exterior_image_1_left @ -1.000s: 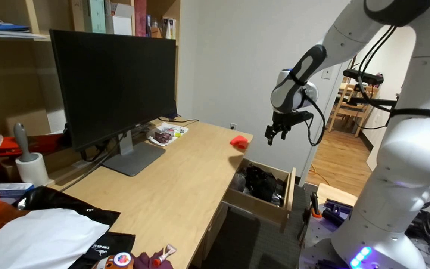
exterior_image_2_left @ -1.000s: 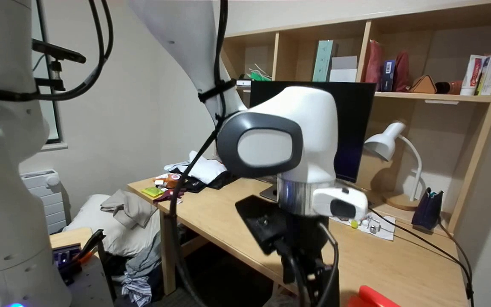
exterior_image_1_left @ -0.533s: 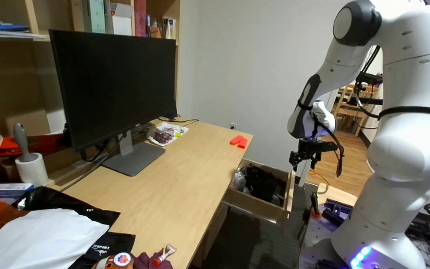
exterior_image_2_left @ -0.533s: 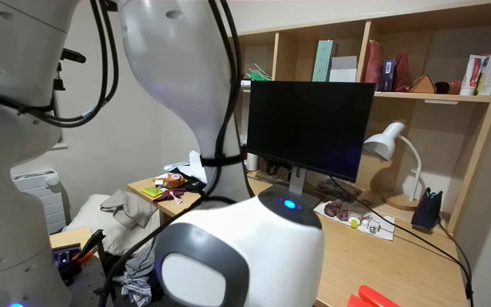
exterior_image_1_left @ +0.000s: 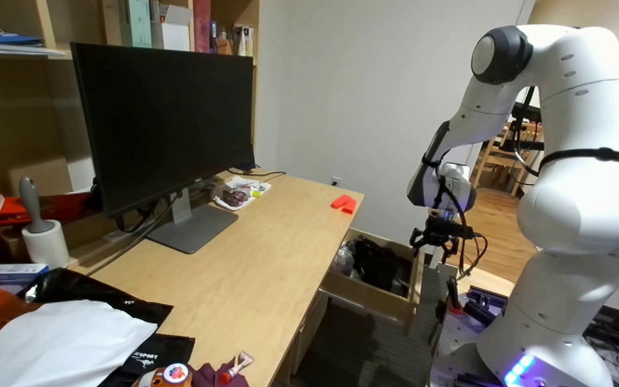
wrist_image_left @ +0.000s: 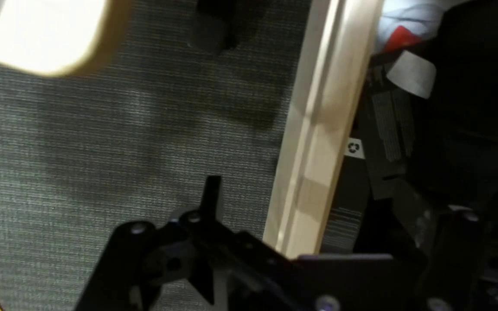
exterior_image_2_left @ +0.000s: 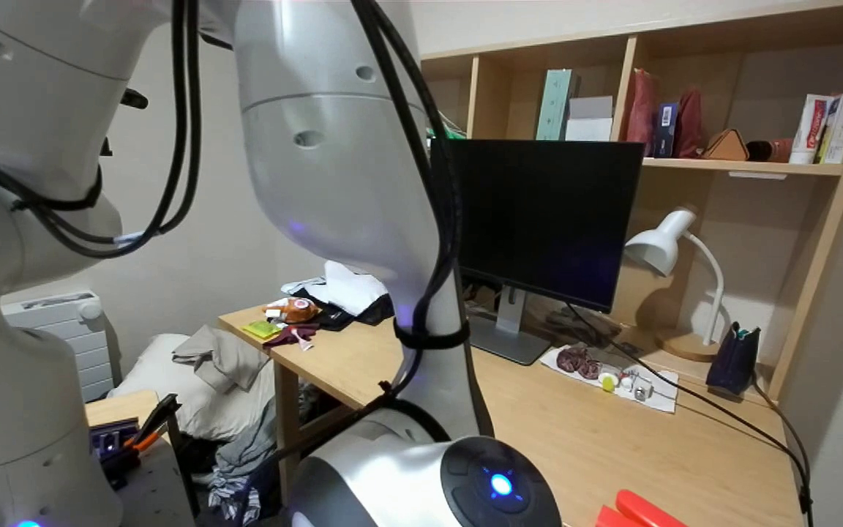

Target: Move the small tube to left of the table then close the top drawer on the right

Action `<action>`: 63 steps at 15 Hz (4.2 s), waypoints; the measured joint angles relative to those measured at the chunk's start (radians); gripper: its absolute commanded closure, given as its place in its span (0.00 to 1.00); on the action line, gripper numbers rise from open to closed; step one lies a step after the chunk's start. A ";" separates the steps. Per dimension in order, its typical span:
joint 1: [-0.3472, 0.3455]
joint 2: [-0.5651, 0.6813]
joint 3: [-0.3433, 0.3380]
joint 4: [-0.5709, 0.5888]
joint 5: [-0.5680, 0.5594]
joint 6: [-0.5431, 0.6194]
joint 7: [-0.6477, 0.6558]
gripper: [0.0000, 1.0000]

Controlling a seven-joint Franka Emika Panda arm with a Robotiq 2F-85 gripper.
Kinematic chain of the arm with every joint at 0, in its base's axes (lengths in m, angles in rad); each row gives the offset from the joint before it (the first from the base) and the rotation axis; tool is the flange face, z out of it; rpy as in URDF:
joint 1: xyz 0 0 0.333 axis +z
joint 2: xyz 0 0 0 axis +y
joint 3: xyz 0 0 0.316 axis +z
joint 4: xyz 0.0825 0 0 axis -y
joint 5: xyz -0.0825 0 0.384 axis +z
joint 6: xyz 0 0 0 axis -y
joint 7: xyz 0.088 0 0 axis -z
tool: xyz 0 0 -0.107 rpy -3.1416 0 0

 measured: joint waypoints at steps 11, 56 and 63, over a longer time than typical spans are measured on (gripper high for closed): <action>0.011 0.147 0.051 0.039 0.007 0.466 0.121 0.00; 0.058 0.141 0.066 0.009 -0.231 0.443 0.231 0.00; 0.138 0.272 0.076 0.141 -0.215 0.443 0.271 0.00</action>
